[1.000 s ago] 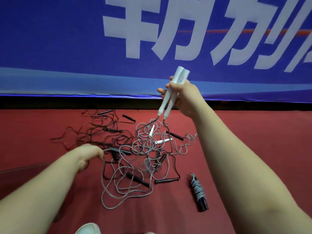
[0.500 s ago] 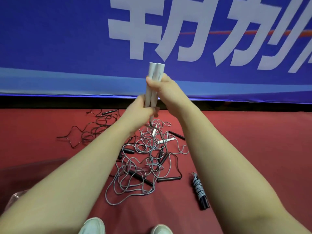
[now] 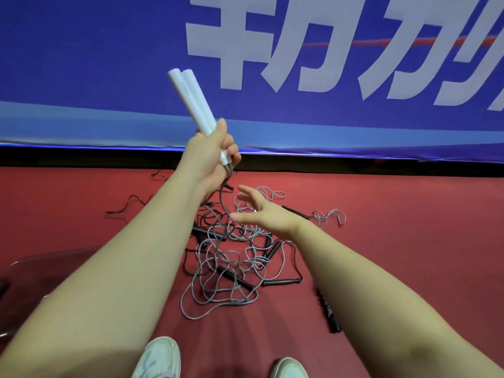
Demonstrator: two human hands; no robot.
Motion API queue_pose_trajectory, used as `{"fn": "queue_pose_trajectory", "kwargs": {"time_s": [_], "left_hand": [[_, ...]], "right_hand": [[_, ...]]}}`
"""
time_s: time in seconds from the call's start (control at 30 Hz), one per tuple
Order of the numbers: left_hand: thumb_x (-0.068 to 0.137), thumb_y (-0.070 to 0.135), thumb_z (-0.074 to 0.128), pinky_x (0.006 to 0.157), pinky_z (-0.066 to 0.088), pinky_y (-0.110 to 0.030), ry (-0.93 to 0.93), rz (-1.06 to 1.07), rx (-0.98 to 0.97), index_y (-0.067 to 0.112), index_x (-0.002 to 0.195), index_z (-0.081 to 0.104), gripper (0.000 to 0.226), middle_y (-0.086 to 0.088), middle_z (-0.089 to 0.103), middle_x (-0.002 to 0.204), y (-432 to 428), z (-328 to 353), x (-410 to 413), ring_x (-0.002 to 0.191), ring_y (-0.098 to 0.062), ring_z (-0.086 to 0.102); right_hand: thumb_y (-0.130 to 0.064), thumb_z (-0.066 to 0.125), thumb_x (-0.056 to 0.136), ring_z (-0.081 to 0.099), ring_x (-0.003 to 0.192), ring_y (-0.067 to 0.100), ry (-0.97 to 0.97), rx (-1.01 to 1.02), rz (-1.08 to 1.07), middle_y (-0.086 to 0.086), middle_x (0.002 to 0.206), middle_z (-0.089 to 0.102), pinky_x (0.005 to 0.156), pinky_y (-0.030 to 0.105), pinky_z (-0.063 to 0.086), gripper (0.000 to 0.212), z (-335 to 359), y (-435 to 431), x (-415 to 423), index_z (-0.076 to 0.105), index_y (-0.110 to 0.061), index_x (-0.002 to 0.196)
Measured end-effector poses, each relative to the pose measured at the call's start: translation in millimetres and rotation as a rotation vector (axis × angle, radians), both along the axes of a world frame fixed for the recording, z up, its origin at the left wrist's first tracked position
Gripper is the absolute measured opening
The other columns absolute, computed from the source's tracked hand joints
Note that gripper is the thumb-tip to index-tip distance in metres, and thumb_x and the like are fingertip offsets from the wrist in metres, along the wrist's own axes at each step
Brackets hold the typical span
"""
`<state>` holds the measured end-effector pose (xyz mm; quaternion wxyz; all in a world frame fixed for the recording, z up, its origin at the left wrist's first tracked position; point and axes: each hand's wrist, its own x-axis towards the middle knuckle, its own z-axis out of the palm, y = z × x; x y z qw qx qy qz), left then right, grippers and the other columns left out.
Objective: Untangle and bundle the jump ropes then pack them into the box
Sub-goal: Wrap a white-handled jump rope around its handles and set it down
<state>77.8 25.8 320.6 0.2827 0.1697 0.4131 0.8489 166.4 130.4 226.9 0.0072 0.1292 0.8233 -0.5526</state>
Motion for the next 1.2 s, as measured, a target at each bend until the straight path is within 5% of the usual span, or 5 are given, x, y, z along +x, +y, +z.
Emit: {"fn": "queue_pose_trajectory", "kwargs": {"time_s": [0.3, 0.53, 0.73, 1.0, 1.2], "left_hand": [[0.101, 0.021, 0.046, 0.047, 0.041, -0.017, -0.057, -0.115, 0.075, 0.016, 0.085, 0.038, 0.018, 0.004, 0.039, 0.054, -18, 5, -9, 0.044, -0.006, 0.039], [0.101, 0.019, 0.045, 0.045, 0.036, -0.015, -0.143, -0.205, 0.158, 0.015, 0.08, 0.036, 0.022, 0.004, 0.036, 0.057, -21, 8, -10, 0.044, -0.005, 0.033], [0.101, 0.019, 0.044, 0.042, 0.027, -0.016, -0.013, -0.074, 0.018, 0.016, 0.081, 0.035, 0.023, 0.004, 0.034, 0.057, -28, 19, -19, 0.042, -0.005, 0.028], [0.098, 0.036, 0.048, 0.038, 0.028, -0.017, 0.53, 0.023, -0.853, 0.014, 0.085, 0.044, 0.026, -0.003, 0.043, 0.065, -45, -55, -39, 0.045, -0.012, 0.033], [0.096, 0.051, 0.039, 0.035, 0.03, -0.017, 0.622, -0.275, -0.866, 0.014, 0.1, 0.055, 0.04, -0.006, 0.053, 0.071, -43, -55, -18, 0.043, -0.011, 0.036]], "right_hand": [[-0.03, 0.04, 0.101, 0.047, 0.081, 0.016, 0.179, -0.028, 0.012, -0.002, 0.081, 0.047, 0.086, 0.033, 0.037, 0.017, 0, -15, -12, 0.054, -0.026, 0.092], [-0.02, 0.047, 0.098, 0.033, 0.128, 0.001, 0.229, -0.125, 0.104, -0.009, 0.137, 0.038, 0.101, 0.011, 0.033, 0.051, 13, -22, -16, 0.025, -0.021, 0.144], [-0.033, 0.034, 0.102, 0.046, 0.055, 0.009, 0.103, -0.157, 0.111, -0.015, 0.053, 0.047, 0.065, 0.021, 0.044, 0.031, -9, -24, -24, 0.048, -0.017, 0.08], [-0.035, 0.05, 0.095, 0.057, 0.076, 0.01, 0.138, 0.595, 0.096, -0.007, 0.084, 0.064, 0.072, 0.027, 0.045, 0.021, 37, 19, 6, 0.064, -0.021, 0.088], [-0.041, 0.057, 0.09, 0.049, 0.071, 0.013, 0.311, 0.981, -0.003, -0.011, 0.076, 0.053, 0.062, 0.029, 0.037, 0.029, 66, 17, 1, 0.061, -0.014, 0.098]]}}
